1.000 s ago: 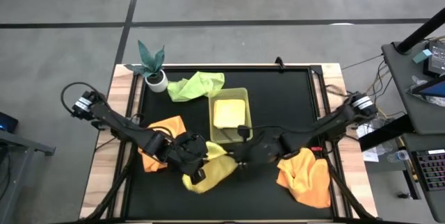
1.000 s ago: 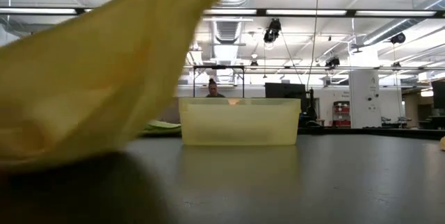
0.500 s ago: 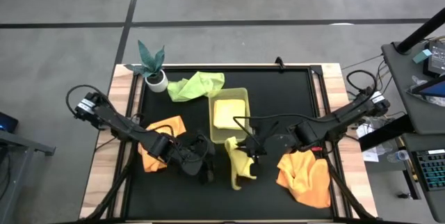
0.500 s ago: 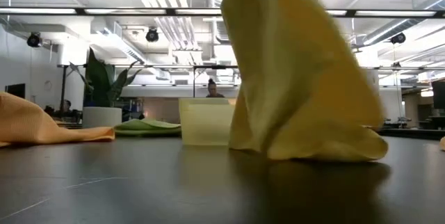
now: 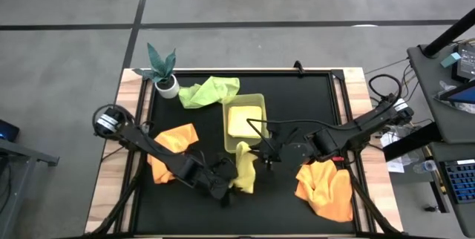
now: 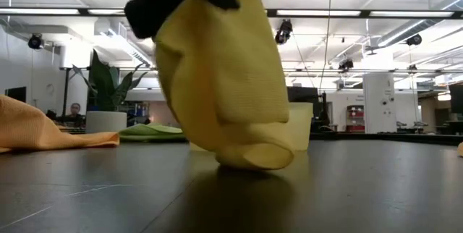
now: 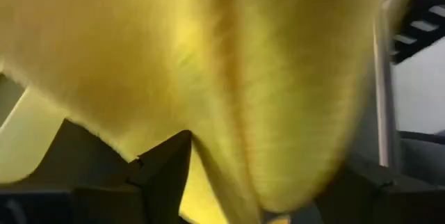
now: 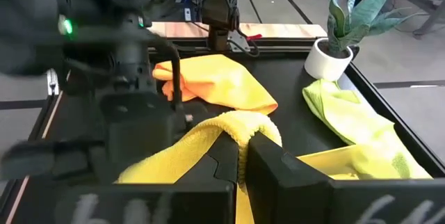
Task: Fold microfiber towels
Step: Fold the yellow microfiber cloth
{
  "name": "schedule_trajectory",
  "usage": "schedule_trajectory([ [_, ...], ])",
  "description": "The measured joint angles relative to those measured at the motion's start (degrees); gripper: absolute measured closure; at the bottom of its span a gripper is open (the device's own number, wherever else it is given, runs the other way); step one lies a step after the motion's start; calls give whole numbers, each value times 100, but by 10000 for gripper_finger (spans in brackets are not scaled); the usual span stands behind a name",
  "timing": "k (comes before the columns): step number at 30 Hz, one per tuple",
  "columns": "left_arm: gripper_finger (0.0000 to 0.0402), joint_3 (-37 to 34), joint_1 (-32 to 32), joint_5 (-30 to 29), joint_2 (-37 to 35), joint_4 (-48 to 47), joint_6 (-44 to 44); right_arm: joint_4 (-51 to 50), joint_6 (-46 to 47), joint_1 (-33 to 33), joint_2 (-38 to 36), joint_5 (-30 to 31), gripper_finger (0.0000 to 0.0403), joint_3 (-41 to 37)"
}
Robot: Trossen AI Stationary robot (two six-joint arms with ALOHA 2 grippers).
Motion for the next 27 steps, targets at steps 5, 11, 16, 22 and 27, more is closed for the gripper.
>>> schedule_trajectory([
  [5, 133, -2, 1, 175, 156, -663, -407, -32, -2, 0, 0, 0, 394, 0],
  [11, 137, 0, -63, 569, 109, -1016, -564, -168, -2, 0, 0, 1, 394, 0],
  [16, 211, -2, -66, 713, 109, -1080, -531, -168, -2, 0, 0, 1, 394, 0],
  [22, 384, 0, -66, 856, 80, -1167, -476, -200, -9, 6, -6, -4, 394, 0],
  [27, 400, 115, -125, 858, -346, -1480, -7, -1023, 152, 132, -46, -66, 394, 300],
])
